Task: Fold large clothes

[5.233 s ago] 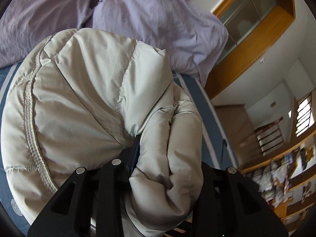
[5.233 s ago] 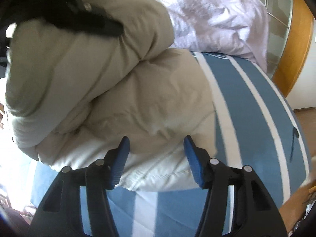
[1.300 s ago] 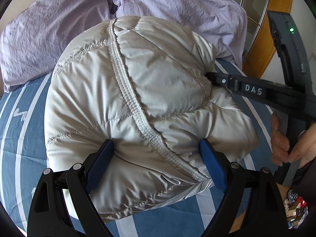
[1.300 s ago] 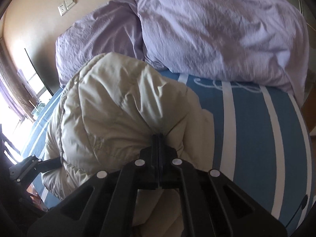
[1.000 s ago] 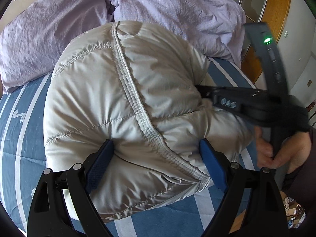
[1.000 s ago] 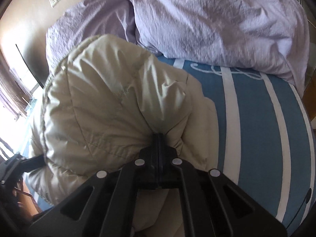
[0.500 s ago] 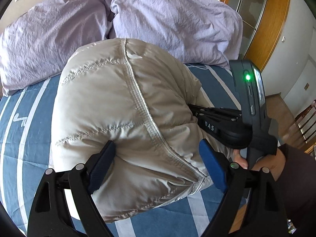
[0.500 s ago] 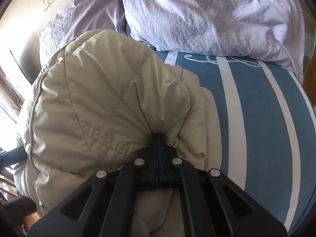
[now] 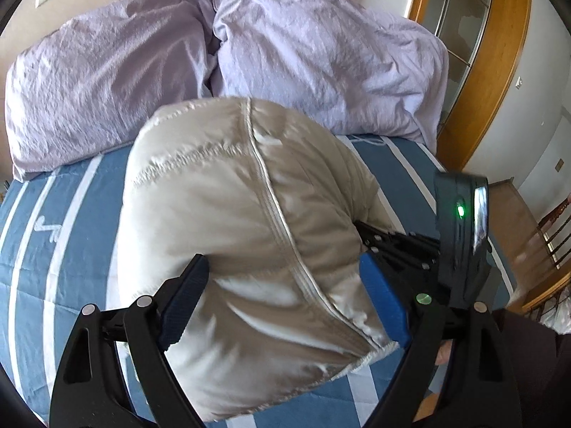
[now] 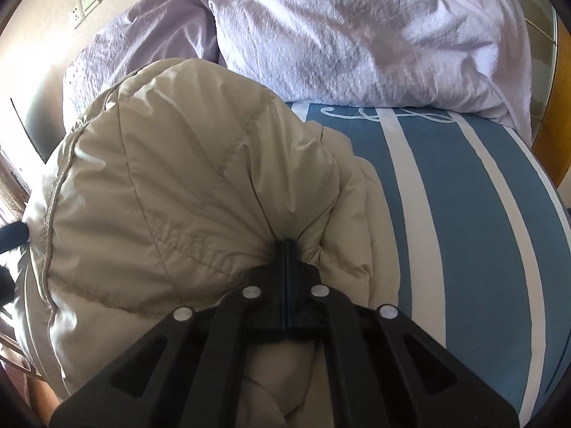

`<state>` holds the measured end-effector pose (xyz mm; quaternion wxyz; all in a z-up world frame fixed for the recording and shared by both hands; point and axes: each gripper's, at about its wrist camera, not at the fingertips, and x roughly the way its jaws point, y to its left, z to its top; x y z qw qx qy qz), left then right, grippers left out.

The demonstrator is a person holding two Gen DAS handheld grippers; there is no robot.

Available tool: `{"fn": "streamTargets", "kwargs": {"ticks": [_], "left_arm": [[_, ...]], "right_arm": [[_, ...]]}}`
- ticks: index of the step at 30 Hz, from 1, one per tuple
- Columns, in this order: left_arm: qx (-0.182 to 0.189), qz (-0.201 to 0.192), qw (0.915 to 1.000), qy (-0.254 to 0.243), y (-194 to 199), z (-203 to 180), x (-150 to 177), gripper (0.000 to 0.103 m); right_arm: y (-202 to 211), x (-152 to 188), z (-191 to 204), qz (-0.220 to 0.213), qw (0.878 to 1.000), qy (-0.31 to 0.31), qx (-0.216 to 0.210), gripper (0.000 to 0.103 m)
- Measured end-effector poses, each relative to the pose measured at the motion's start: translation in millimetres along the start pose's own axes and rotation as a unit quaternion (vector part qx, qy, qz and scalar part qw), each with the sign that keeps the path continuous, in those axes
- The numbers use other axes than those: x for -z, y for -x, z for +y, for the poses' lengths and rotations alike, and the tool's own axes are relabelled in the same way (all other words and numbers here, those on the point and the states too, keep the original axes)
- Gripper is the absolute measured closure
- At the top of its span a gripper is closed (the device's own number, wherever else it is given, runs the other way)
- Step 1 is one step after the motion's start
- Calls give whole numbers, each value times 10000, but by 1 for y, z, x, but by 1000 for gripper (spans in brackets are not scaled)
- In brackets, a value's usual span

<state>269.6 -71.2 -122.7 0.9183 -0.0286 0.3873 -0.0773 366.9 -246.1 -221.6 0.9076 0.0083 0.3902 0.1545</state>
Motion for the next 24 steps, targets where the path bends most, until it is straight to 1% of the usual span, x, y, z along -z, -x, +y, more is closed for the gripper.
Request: {"fn": "streamTargets", "kwargs": {"ticks": [7,11,17,24], "left_arm": [[-233,-241,9993,143,1,18,-27,16],[-383,-302,9987,169,-2,26,-39,16],[-568,-259,9978,201,-16,36,-50,16],[-726,-172,9967,306,-29,43,-55,16]], "right_arm": [[2,1,0,-52,10000,-36,47,102],[2,1,0,-62,10000,-34,44,102],[1,2,0,-88,9999,-48,32,102],[2,2,-2,-113,9999,-54,11,102]]}}
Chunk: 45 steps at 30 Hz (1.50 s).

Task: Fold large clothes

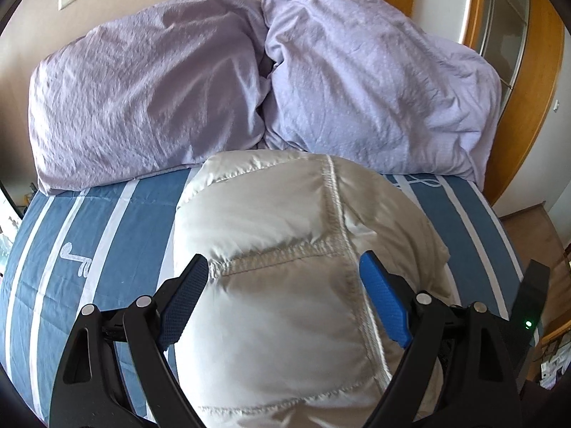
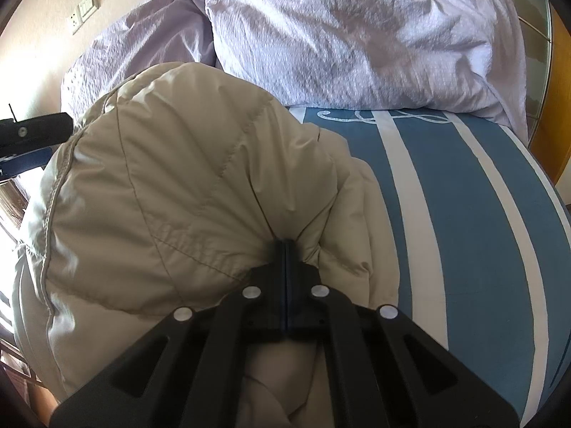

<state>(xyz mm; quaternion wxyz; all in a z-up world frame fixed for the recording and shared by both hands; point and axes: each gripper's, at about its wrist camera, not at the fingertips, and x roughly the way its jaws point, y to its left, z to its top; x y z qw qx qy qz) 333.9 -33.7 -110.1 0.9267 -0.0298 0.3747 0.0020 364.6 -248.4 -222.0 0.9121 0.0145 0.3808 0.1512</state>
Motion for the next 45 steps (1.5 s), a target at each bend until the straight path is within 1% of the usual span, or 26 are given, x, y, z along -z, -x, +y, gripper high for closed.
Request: {"fn": "streamTargets", "kwargs": {"ticks": [4,10,13,17,38,45], "left_arm": [[-105,29,9999,19,-9,3,0,15],[-286,-5,9996,7,-23,7,3,8],[-322,-5,9995,40,-29,9,5,6],[-301,95,9994,127,-39,14,5,2],[-325,-42,9995,39,-63,17,15,1],[-414,-116,9991,-41,-67,12,17,1]], "right_arm": [[1,0,-1,-20,10000,-32,-12,102],[2,1,-2,-63,9999,-100,-19,102],[2,1,-1,-87,9999,-143,-19,102],[2,1,-2,-113,9997,-199,-29,102],[3,3,-1,-276,9984,-475,92,102],[3,4,-2,-295,9979,-566,123,102]]}}
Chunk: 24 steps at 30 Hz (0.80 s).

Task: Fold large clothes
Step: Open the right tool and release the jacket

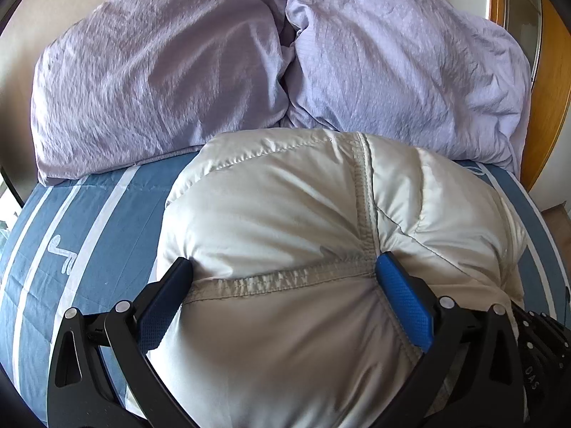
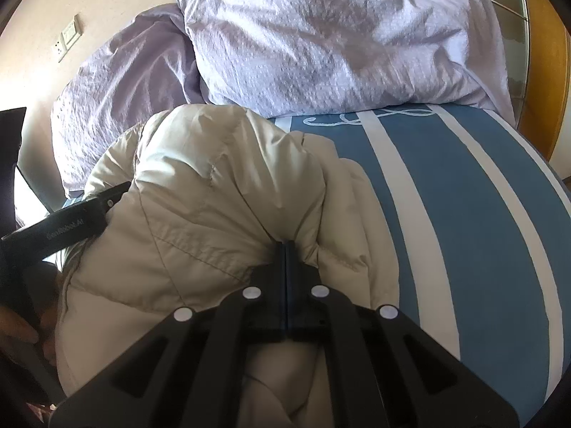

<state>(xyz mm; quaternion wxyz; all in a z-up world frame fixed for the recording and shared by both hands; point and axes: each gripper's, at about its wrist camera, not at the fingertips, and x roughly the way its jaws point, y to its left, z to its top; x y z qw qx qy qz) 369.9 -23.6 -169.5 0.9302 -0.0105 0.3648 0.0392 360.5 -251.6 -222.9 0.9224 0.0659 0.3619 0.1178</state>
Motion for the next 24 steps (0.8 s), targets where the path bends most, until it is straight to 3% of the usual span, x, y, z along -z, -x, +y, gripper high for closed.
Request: {"fn": "streamTargets", "kwargs": {"ticks": [12,18,21,23,24], "left_arm": [[-48,-146,9999,-46,-2,-3,3,1],[-27,-138,9999,-44,-3,-2,3,1],[-22,-134,9999,-43,-3,-2,2,1],[-20,-134,9999,-40,-3,-2,2,1],[-14,-135,9999,-37,-3,-2,2,1]], "right_arm": [[1,3,-1,-51,9999,-118,77,102],[9,-12,-1,162,9997,-192,57,99],[20,-23,-3,105,9995,-312,23,86],[30,-31,-2,-41,9993,-379,-5,71],[35,-34,-1,-118,9992,-385,-30,70]]}}
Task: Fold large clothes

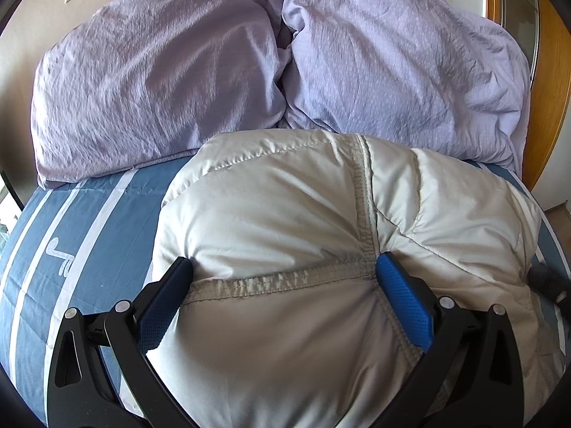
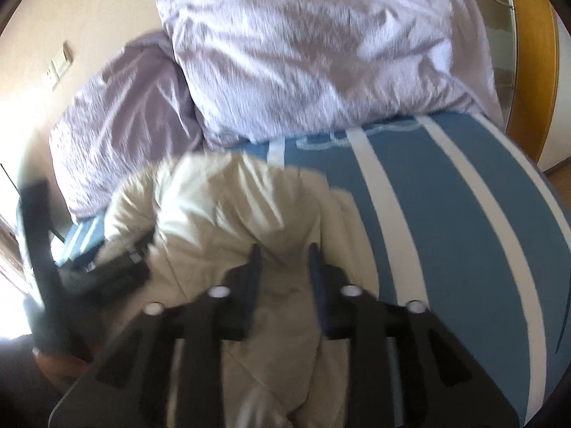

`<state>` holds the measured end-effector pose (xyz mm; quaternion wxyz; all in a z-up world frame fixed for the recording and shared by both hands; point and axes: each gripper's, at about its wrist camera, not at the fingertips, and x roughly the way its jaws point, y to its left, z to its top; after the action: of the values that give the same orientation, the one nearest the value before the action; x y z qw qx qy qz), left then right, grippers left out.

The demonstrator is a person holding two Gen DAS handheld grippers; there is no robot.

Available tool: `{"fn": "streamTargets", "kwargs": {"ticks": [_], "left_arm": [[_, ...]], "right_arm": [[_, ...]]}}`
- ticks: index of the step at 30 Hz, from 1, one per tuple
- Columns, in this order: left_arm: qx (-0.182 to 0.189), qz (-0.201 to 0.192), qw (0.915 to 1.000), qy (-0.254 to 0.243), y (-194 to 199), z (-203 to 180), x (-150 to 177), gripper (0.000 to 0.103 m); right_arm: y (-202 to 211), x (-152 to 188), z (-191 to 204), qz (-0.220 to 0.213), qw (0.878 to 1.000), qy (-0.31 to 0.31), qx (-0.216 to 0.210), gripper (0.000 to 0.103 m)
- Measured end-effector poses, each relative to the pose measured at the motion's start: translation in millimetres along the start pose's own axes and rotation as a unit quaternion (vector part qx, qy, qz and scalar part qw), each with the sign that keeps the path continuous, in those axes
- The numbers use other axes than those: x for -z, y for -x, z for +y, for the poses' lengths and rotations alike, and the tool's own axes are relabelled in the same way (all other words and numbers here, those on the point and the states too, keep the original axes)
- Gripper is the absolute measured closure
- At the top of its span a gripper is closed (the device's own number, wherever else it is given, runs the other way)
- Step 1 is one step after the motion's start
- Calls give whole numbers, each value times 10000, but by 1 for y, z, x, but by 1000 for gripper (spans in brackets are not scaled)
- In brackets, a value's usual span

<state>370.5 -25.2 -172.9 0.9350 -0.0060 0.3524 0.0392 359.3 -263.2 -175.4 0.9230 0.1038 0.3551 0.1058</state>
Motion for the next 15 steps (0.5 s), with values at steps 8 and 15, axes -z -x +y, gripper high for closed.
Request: {"fn": "streamTargets", "kwargs": {"ticks": [8,15], "left_arm": [[-2,-7,10000,9,1,0,0,1],[-1,-14,10000,13,1,-1,1,1]], "right_arm": [[4,-33,24,-317,9991,268,-31,70],[-21,-28,24,-130,9991,359,194,75]]}}
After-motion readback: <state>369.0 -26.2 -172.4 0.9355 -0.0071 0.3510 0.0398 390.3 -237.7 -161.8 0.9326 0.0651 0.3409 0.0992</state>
